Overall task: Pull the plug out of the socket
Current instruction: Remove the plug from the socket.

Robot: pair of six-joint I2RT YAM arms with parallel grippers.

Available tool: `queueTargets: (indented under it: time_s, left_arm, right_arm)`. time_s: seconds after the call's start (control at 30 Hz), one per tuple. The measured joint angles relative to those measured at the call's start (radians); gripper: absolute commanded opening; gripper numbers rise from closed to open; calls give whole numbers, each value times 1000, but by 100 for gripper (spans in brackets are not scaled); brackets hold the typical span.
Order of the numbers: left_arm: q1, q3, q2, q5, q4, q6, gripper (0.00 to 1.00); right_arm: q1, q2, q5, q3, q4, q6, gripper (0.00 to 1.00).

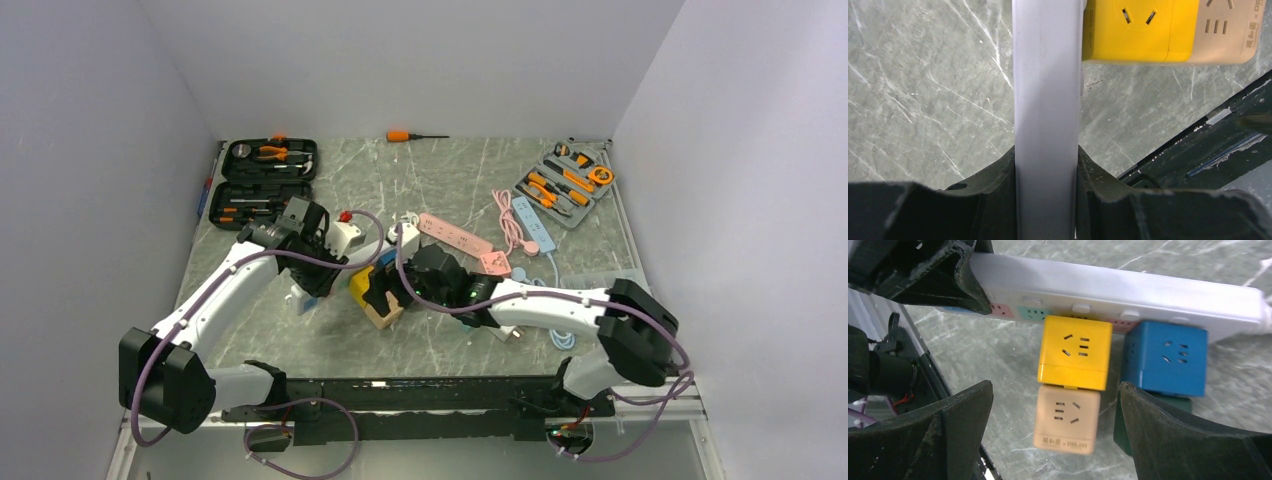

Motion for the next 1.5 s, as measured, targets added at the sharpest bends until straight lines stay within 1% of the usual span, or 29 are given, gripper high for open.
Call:
queueTargets:
  time_s: [0.2, 0.67, 0.8, 0.93, 1.0, 1.07, 1.13, 1.23, 1.4, 1.43, 1.5]
  left_arm:
    - [3, 0, 0, 8, -23, -17, 0]
    - [4, 22, -8, 19, -51, -40, 0]
    - [3, 28, -14, 24, -52, -40, 0]
    - [3, 28, -14, 26, -52, -40, 0]
    - [3, 29, -14, 23, -54, -42, 0]
    - [6, 30, -14, 16, -58, -49, 0]
    - [8, 33, -14, 14, -62, -53, 0]
    - [10, 34, -14, 14, -66, -58, 0]
    - [8, 34, -14, 8, -62, -55, 0]
    - [5, 34, -14, 3, -60, -55, 0]
    - [2, 34, -15, -8, -55, -55, 0]
  right_arm:
    - [-9, 138, -98, 65, 16, -13, 98]
    - [-38, 258, -150, 142, 42, -16, 97]
    - [-38, 297, -194, 142, 52, -9, 96]
    - [-42, 321, -231, 142, 69, 2, 92]
    - [-44, 332, -240, 149, 71, 5, 87]
    - [-46, 345, -244, 158, 73, 6, 78]
    - [-50, 352, -245, 164, 73, 8, 69]
    - [-60, 359, -245, 164, 72, 14, 50]
    - [-65, 360, -250, 169, 64, 23, 24]
    - [-65, 360, -249, 169, 64, 24, 20]
    - [-65, 360, -243, 169, 64, 27, 15]
